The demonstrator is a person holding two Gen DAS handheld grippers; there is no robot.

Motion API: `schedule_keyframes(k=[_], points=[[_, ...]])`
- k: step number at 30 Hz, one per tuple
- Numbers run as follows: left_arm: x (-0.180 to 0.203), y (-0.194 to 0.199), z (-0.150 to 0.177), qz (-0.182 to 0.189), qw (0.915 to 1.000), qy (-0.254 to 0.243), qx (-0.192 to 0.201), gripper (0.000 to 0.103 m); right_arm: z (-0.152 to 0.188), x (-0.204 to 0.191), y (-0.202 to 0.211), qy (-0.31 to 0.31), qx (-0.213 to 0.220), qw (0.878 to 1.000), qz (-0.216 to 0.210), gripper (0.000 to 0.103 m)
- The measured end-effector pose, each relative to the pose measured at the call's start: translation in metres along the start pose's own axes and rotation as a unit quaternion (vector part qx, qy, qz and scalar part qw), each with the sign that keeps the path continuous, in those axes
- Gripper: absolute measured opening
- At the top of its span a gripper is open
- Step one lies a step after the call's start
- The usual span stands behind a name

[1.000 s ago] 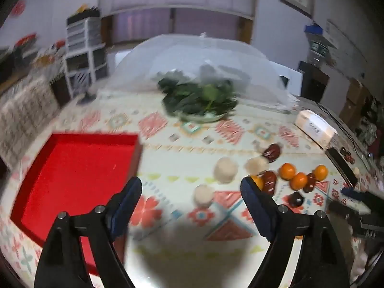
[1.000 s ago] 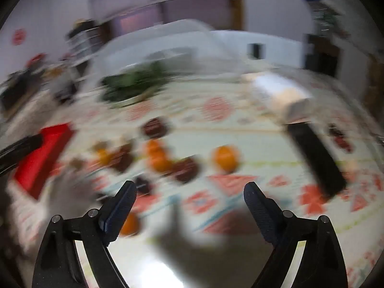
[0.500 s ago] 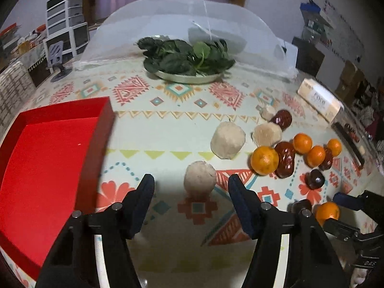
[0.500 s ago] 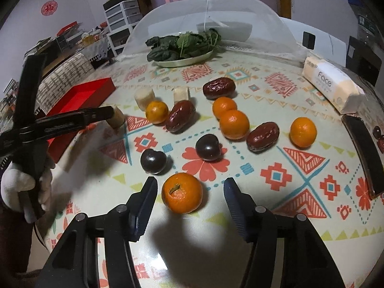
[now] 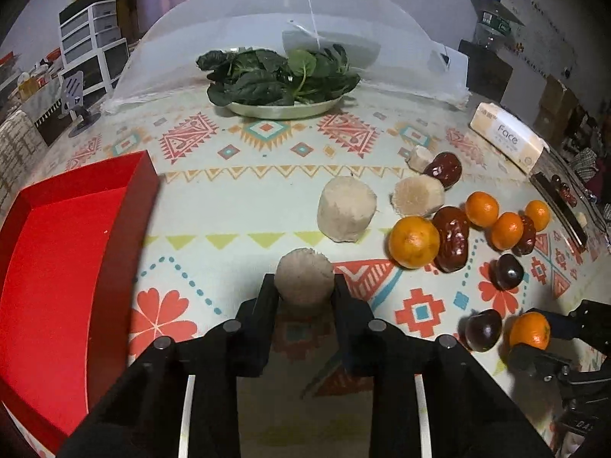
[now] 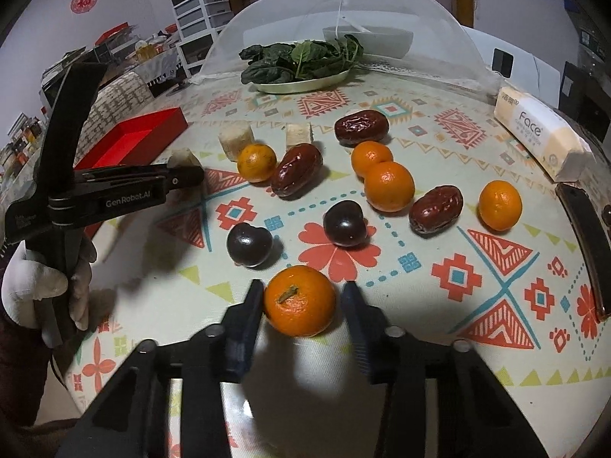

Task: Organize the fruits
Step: 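Carry both items to the red tray and open both grippers to drop them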

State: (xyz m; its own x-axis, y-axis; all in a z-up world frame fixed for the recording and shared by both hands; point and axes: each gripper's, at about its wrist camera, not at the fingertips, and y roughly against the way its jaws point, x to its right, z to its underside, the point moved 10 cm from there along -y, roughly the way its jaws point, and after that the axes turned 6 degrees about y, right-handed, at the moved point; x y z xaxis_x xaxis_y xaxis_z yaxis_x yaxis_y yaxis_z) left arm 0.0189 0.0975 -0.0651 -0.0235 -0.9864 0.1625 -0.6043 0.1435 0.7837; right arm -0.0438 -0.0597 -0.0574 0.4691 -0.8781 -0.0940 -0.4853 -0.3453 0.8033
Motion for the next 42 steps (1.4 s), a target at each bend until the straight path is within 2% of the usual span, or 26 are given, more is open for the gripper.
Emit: schedule_keyframes(k=[5, 9, 12, 17, 23, 30, 34, 40, 42], points=[[-0.004, 0.03, -0.005, 0.019, 0.9992, 0.02, 0.029, 0.027, 0.0, -0.006, 0.008, 0.003, 0.005, 1.0, -0.001, 0.039], [-0.026, 0.067, -0.009, 0.027, 0.9964, 0.057, 0.058, 0.027, -0.016, -0.022, 0.03, 0.011, 0.028, 0.999, -0.015, 0.039], [-0.057, 0.097, -0.012, 0.016, 0.9925, 0.088, 0.083, 0.027, -0.035, -0.044, 0.045, 0.024, 0.047, 0.998, -0.042, 0.039], [-0.128, 0.127, -0.006, -0.036, 0.9844, 0.138, 0.104, 0.027, -0.073, -0.104, 0.052, 0.059, 0.061, 0.991, -0.101, 0.039], [-0.2, 0.124, 0.012, -0.075, 0.9751, 0.188, 0.091, 0.027, -0.106, -0.197, 0.013, 0.104, 0.044, 0.981, -0.159, 0.039], [-0.25, 0.11, 0.031, -0.097, 0.969, 0.218, 0.063, 0.027, -0.109, -0.274, -0.05, 0.13, -0.005, 0.972, -0.195, 0.039], [-0.261, 0.103, 0.034, -0.095, 0.9683, 0.224, 0.057, 0.027, -0.103, -0.298, -0.076, 0.145, -0.026, 0.97, -0.194, 0.039], [-0.265, 0.11, 0.033, -0.096, 0.9666, 0.228, 0.068, 0.027, -0.096, -0.308, -0.098, 0.158, -0.037, 0.971, -0.177, 0.04], [-0.263, 0.115, 0.031, -0.093, 0.9666, 0.227, 0.074, 0.033, -0.096, -0.308, -0.102, 0.161, -0.035, 0.972, -0.168, 0.041]])
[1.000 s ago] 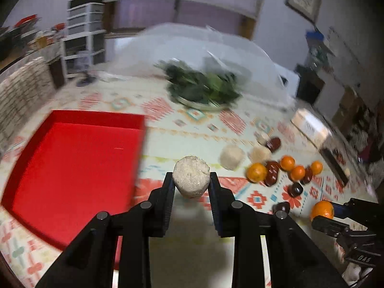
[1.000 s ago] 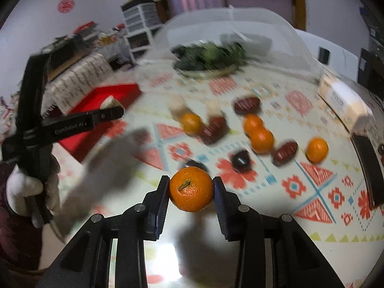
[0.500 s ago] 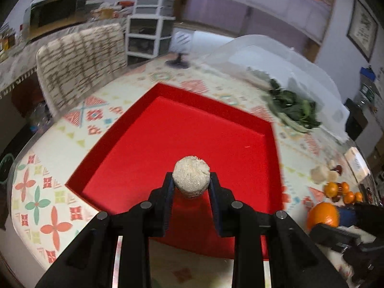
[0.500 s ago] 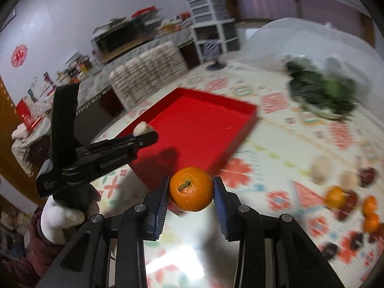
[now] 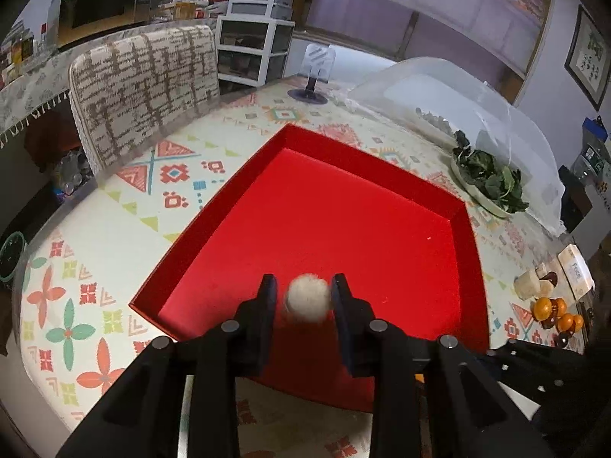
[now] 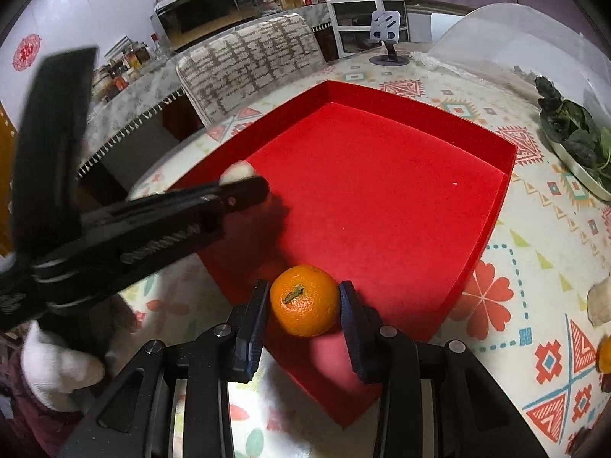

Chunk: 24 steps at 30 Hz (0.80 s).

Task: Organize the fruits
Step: 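Carry both items to the red tray and open both grippers to drop them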

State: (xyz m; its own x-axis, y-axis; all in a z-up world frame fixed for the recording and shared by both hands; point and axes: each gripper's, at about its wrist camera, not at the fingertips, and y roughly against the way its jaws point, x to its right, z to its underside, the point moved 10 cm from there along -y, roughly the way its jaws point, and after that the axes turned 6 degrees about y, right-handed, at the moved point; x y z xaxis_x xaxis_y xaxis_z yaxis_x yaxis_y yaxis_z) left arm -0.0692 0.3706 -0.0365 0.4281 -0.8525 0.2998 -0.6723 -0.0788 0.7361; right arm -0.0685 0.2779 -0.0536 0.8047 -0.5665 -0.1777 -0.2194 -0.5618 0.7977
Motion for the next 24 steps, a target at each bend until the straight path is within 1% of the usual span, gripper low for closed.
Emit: schedule_keyframes(k=[1, 2, 4, 7, 10, 13, 15, 18, 20, 23, 24], points=[[0.001, 0.002, -0.001, 0.0, 1.0, 0.001, 0.002, 0.04, 0.0, 0.0, 0.001, -0.001, 0.0, 1.0, 0.0, 0.041], [0.002, 0.006, -0.002, 0.0, 1.0, 0.001, 0.007, 0.045, 0.0, 0.0, 0.001, -0.004, 0.0, 1.0, 0.0, 0.041], [0.005, 0.014, -0.005, 0.0, 0.9999, -0.001, 0.017, 0.046, 0.0, 0.002, 0.005, -0.01, 0.003, 1.0, -0.005, 0.043], [0.013, 0.028, -0.009, 0.008, 0.9995, 0.002, 0.031, 0.052, -0.002, 0.0, 0.014, -0.009, 0.015, 1.0, -0.006, 0.052], [0.026, 0.043, -0.013, 0.015, 0.9989, -0.001, 0.045, 0.054, -0.003, -0.003, 0.032, -0.002, 0.035, 0.999, -0.002, 0.053], [0.043, 0.06, -0.015, 0.028, 0.9978, -0.007, 0.06, 0.063, -0.001, 0.0, 0.059, -0.004, 0.061, 0.998, 0.001, 0.054], [0.055, 0.07, -0.016, 0.037, 0.9969, -0.013, 0.068, 0.065, 0.003, 0.007, 0.076, -0.015, 0.075, 0.997, -0.001, 0.056], [0.083, 0.085, -0.011, 0.055, 0.9951, -0.03, 0.076, 0.07, 0.018, 0.034, 0.11, -0.045, 0.101, 0.994, 0.008, 0.056], [0.1, 0.09, -0.007, 0.066, 0.9938, -0.042, 0.079, 0.076, 0.031, 0.059, 0.136, -0.072, 0.118, 0.99, 0.022, 0.056], [0.132, 0.088, 0.004, 0.094, 0.9911, -0.064, 0.07, 0.076, 0.06, 0.115, 0.183, -0.123, 0.146, 0.98, 0.063, 0.058], [0.142, 0.085, 0.01, 0.103, 0.9902, -0.07, 0.063, 0.076, 0.075, 0.141, 0.202, -0.147, 0.154, 0.973, 0.084, 0.059]])
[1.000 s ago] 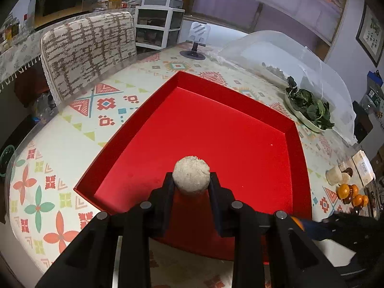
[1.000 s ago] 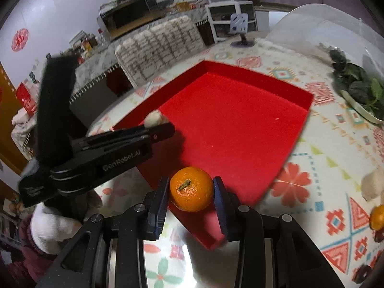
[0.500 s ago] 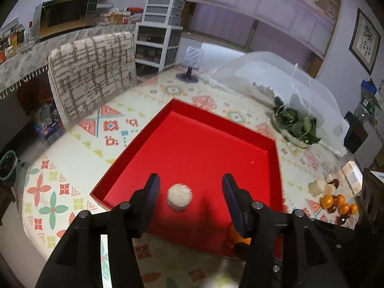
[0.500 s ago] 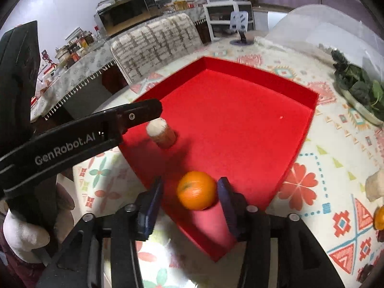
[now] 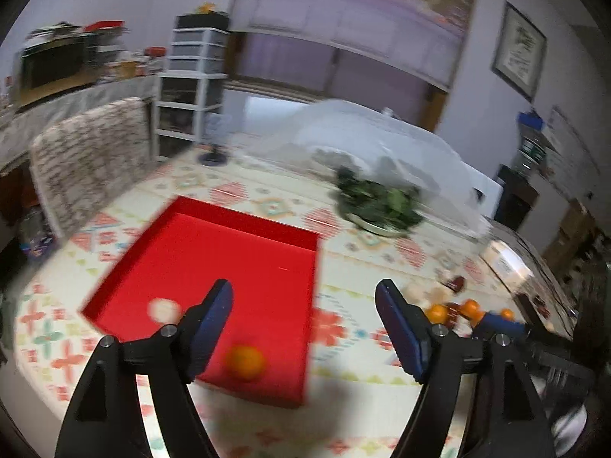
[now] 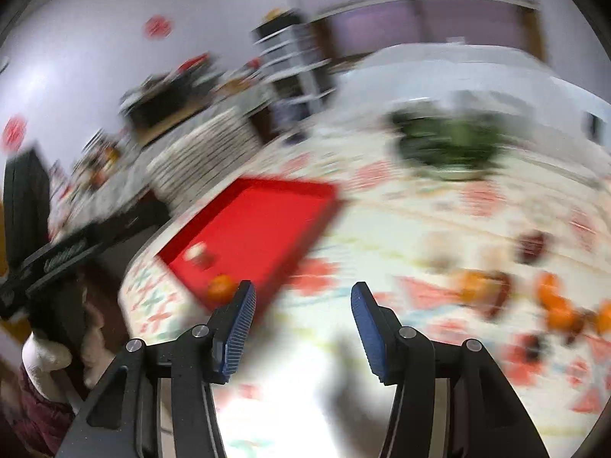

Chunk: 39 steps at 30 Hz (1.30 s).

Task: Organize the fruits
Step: 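Carry both items to the red tray and open both grippers to drop them, then grasp a beige pastry with the left gripper while the right grasps a dark plum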

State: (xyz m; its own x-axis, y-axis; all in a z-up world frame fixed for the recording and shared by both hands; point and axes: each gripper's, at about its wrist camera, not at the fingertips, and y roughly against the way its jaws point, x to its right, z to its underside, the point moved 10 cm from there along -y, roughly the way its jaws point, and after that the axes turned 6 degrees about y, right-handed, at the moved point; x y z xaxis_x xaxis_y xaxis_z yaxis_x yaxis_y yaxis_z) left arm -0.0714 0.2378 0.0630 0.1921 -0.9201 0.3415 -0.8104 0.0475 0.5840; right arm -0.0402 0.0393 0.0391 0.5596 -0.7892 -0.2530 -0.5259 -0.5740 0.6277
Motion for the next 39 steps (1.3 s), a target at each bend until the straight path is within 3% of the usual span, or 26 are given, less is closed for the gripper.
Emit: schedule_keyframes(k=[4, 8, 13, 18, 24, 33, 37, 39], points=[[0.042, -0.026, 0.026, 0.037, 0.9983, -0.018, -0.041, 0.076, 0.016, 0.093, 0.038, -0.064, 0.001, 0.995, 0.08, 0.06], [0.073, -0.047, 0.048, 0.054, 0.9954, -0.035, -0.071, 0.076, 0.039, 0.144, 0.054, -0.111, -0.01, 0.989, 0.101, 0.06], [0.092, -0.071, 0.062, 0.05, 0.9933, -0.044, -0.094, 0.076, 0.057, 0.127, 0.036, -0.083, -0.035, 0.993, 0.07, 0.06], [0.1, -0.099, 0.058, 0.042, 0.9928, -0.04, -0.105, 0.076, 0.059, 0.076, 0.01, -0.014, -0.043, 0.999, 0.014, 0.06], [0.113, -0.148, 0.062, 0.027, 0.9896, -0.061, -0.128, 0.076, 0.068, 0.065, -0.03, 0.007, -0.072, 0.997, 0.02, 0.06], [0.132, -0.192, 0.07, 0.023, 0.9852, -0.096, -0.14, 0.074, 0.067, 0.074, -0.04, 0.01, -0.081, 0.996, 0.043, 0.06], [0.135, -0.203, 0.08, 0.02, 0.981, -0.109, -0.159, 0.041, 0.066, 0.081, -0.044, -0.001, -0.086, 0.995, 0.045, 0.056], [0.136, -0.202, 0.081, 0.011, 0.9811, -0.12, -0.151, 0.035, 0.066, 0.082, -0.045, -0.003, -0.086, 0.995, 0.046, 0.054]])
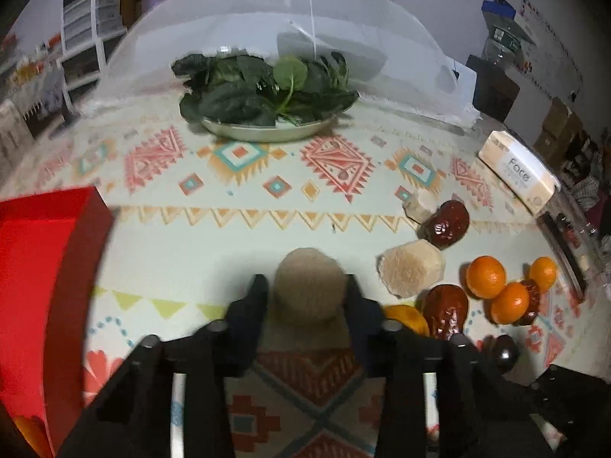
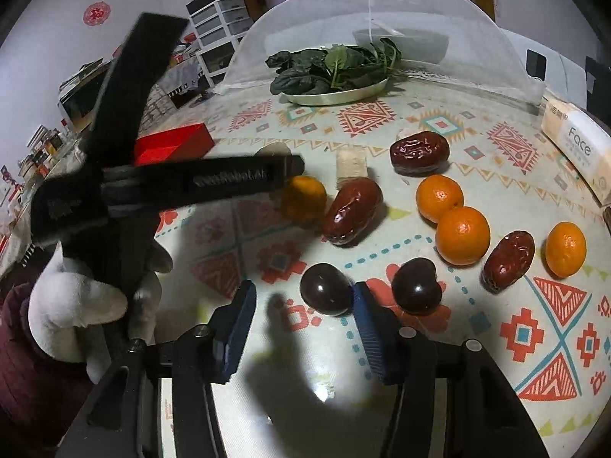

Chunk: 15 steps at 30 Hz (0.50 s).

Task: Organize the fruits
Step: 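Grasp a beige pastry with the left gripper while the right grasps a dark plum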

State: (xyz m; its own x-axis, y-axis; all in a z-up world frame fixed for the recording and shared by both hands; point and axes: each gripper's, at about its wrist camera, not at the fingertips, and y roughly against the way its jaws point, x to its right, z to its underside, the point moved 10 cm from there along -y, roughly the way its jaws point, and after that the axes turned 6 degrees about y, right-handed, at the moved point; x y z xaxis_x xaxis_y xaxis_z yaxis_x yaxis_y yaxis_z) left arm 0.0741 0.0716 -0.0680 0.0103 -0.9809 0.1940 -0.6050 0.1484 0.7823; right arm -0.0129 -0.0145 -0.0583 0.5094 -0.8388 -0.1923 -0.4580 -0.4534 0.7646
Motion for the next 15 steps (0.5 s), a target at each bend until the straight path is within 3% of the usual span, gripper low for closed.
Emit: schedule_keyframes(k=[3, 7, 15], points=[[-0.001, 0.001, 0.001, 0.003, 1.0, 0.006, -0.002, 0.035, 0.0, 0.001, 0.0, -0.001, 0.0, 1.0, 0.01, 0.047], [-0.007, 0.015, -0.002, 0.01, 0.9996, 0.027, 0.008, 0.035, -0.001, 0.008, -0.001, -0.009, -0.001, 1.0, 0.028, 0.028], [-0.024, 0.066, -0.005, 0.034, 0.9965, 0.06, 0.049, 0.035, -0.002, 0.006, 0.006, -0.029, 0.01, 0.999, 0.016, 0.026]])
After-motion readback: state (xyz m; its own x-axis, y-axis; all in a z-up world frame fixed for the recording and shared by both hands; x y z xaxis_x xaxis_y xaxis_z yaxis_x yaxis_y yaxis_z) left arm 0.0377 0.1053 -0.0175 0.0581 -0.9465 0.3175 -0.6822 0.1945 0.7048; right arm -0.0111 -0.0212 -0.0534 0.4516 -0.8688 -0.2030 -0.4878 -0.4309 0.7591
